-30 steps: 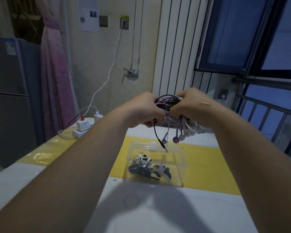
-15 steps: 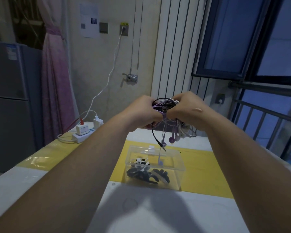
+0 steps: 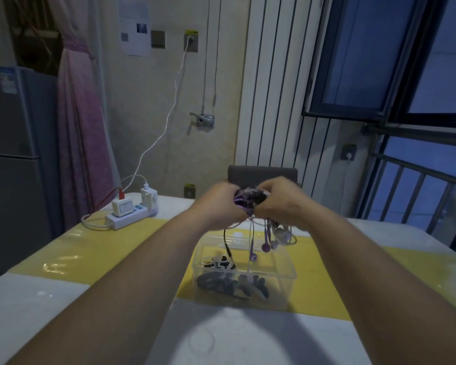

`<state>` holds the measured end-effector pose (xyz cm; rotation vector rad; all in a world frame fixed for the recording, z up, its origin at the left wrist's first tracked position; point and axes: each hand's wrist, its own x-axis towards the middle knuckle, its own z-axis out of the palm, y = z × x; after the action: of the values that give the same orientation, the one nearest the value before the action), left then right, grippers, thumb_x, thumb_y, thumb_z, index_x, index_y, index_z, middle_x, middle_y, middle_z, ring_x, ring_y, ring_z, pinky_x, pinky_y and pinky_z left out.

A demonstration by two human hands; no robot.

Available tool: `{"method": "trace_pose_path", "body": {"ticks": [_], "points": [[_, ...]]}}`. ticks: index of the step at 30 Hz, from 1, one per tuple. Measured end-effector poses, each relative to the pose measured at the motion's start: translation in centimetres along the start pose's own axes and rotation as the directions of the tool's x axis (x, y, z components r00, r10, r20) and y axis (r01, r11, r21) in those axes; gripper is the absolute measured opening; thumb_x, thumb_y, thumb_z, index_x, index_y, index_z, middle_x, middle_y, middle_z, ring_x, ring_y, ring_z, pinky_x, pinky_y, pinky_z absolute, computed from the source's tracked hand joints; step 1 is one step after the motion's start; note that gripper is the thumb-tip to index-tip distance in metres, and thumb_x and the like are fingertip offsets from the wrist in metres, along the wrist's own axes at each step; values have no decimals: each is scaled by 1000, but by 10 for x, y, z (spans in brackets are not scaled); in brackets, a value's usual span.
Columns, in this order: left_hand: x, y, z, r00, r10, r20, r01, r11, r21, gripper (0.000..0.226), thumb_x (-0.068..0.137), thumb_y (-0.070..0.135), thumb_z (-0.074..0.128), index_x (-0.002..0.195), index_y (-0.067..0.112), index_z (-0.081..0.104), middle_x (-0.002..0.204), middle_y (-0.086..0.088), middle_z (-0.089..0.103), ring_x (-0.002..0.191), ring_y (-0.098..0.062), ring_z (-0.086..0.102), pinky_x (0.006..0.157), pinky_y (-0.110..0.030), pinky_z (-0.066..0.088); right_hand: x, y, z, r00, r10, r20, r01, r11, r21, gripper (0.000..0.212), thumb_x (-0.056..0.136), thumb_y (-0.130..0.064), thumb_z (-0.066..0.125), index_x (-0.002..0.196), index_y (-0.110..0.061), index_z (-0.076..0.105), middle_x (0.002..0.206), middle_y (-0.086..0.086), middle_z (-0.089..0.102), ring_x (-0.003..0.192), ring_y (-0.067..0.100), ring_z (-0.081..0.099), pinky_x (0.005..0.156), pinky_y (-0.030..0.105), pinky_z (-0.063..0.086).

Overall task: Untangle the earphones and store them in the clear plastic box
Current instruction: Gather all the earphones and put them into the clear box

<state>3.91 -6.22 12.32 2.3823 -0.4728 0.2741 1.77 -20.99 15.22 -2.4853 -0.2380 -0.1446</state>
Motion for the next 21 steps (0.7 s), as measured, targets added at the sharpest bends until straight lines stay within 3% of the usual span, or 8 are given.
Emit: {"method": "trace_pose_path", "body": {"ticks": [3, 6, 8, 10, 12, 15, 18, 21], "points": [[-8, -34, 35, 994, -75, 74, 59, 979, 193, 9, 79, 27, 67, 85, 21, 65, 79, 1, 64, 73, -19, 59, 62, -31, 47, 10, 36, 39, 992, 16, 128, 1, 992, -130, 20, 76, -9, 72, 92, -20, 69, 82, 2, 69, 76, 19, 65, 57, 27, 51], [-14, -56, 59, 964, -124, 234, 22, 918, 395, 11, 73, 31, 67, 78, 25, 61, 78, 0, 59, 78, -25, 55, 63, -29, 42, 11, 66, 70, 968, 54, 246, 23, 955, -296, 11, 75, -15, 70, 85, -20, 70, 84, 5, 72, 73, 19, 60, 56, 26, 44], [-9, -60, 56, 942, -120, 314, -23, 910, 415, 23, 70, 38, 70, 90, 30, 65, 89, 2, 59, 86, -22, 50, 70, -30, 46, 12, 70, 78, 940, 79, 332, 58, 922, -384, 9, 77, -24, 68, 86, -23, 68, 86, 3, 71, 72, 20, 57, 56, 25, 40], [-5, -57, 46, 908, -108, 405, -69, 915, 398, 43, 72, 38, 74, 114, 33, 64, 109, 2, 58, 96, -20, 47, 81, -33, 49, 15, 67, 79, 888, 138, 439, 84, 890, -448, 20, 82, -31, 66, 99, -21, 67, 91, 3, 70, 76, 21, 58, 62, 27, 43], [-3, -53, 37, 897, -85, 434, -63, 947, 316, 54, 73, 37, 77, 124, 33, 60, 120, 5, 54, 104, -17, 51, 86, -33, 48, 19, 63, 76, 847, 181, 499, 83, 883, -461, 28, 83, -35, 66, 107, -21, 65, 95, 3, 68, 79, 21, 59, 69, 30, 48], [-2, -54, 32, 930, -41, 364, -39, 977, 209, 35, 75, 41, 79, 107, 29, 71, 104, 11, 65, 92, -10, 60, 76, -27, 48, 20, 63, 69, 852, 167, 495, 54, 915, -401, 35, 80, -35, 67, 114, -27, 63, 110, 2, 68, 88, 20, 62, 80, 34, 52], [-3, -60, 42, 944, -57, 325, -65, 934, 352, 16, 78, 34, 77, 89, 23, 78, 80, 7, 71, 77, -13, 63, 65, -26, 46, 12, 64, 57, 907, 114, 406, 11, 956, -293, 54, 78, -35, 74, 128, -32, 57, 127, -7, 57, 106, 15, 59, 88, 29, 50], [-7, -62, 55, 940, -95, 328, -78, 875, 477, 15, 77, 32, 75, 88, 22, 79, 73, 1, 69, 72, -22, 61, 63, -26, 46, 4, 65, 60, 969, 35, 243, 16, 979, -205, 29, 82, -40, 72, 109, -32, 70, 110, -8, 67, 95, 11, 63, 76, 26, 49]]}}
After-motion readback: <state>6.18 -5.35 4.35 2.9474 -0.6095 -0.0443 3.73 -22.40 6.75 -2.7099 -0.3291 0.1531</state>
